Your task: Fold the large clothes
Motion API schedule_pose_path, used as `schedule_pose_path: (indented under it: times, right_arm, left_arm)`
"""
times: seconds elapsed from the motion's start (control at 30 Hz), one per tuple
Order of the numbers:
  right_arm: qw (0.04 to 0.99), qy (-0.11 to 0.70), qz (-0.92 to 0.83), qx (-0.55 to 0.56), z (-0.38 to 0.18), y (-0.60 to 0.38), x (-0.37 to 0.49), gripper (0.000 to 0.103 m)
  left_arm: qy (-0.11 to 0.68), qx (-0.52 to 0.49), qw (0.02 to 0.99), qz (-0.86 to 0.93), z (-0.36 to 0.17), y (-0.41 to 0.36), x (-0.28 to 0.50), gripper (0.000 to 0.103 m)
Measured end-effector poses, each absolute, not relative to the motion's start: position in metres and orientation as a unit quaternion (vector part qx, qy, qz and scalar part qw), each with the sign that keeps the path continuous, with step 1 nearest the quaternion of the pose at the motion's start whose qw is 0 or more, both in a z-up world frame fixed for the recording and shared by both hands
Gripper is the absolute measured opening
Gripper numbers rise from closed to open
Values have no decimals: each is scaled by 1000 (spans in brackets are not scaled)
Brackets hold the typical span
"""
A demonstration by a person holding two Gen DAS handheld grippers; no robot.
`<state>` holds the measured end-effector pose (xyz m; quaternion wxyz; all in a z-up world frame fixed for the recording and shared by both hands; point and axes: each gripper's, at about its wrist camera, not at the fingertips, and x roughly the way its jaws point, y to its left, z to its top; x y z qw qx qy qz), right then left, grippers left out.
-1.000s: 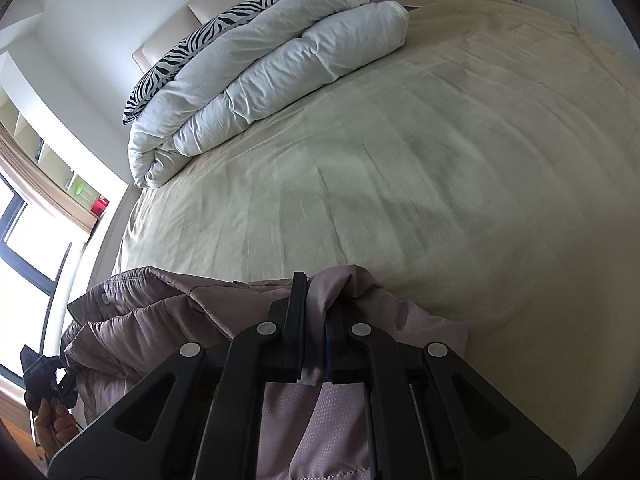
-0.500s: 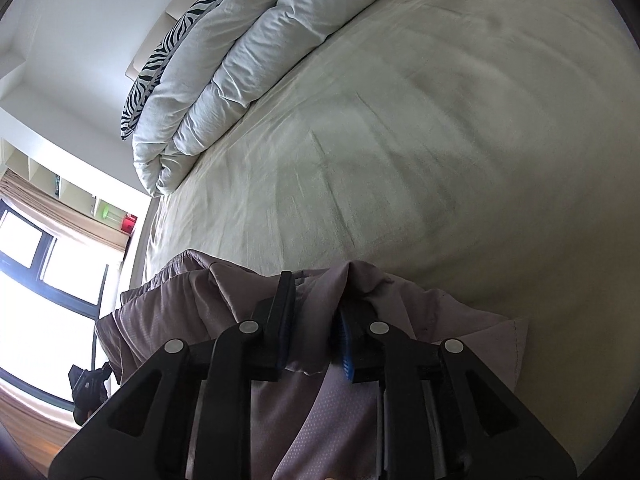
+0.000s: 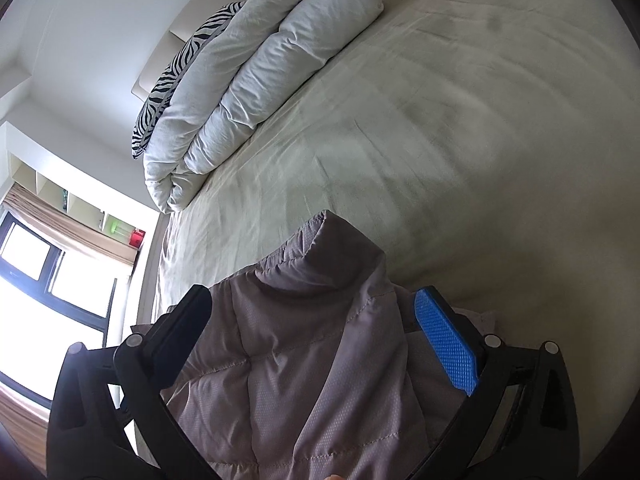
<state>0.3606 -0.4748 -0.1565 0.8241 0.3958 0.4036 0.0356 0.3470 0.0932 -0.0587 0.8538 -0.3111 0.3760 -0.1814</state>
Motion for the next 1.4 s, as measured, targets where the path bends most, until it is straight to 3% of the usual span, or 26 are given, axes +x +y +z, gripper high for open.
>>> schedule_pose_path:
  times: [0.07,0.13,0.17,0.23,0.3,0.43,0.73,1.4]
  right_arm:
    - [824,418,59,379,-143,-463,353,100]
    - [823,445,99,339,-126,-433,346,80]
    - [819,461,125,320,-121,-414,343,77]
    - [813,490,159,270,-113,-373,333,56]
    - [810,515,172,221,-114,-339,330,47]
    - [808,533,142,210,-134,-320,344,46]
    - [809,562,65,160,-179,-315,391,40]
    - [836,526,49,150,-206,-327,412,40]
  left_arm:
    - [380,-245,870,-196,-47,64,332,102]
    - [379,-176,887,-198,-39,33,314,102]
    - [380,-149,890,-203,-39,18,306,102]
    - [384,-100,895,-202,-44,-6,294,100]
    - [386,-40,902,-192,-53,-25,295,98]
    - [424,18,892,-155,-84,-34,335,94]
    - [454,16,880,-136,-127,-34,394,99]
    - [467,-20,873,-137,-154,-32,426,103]
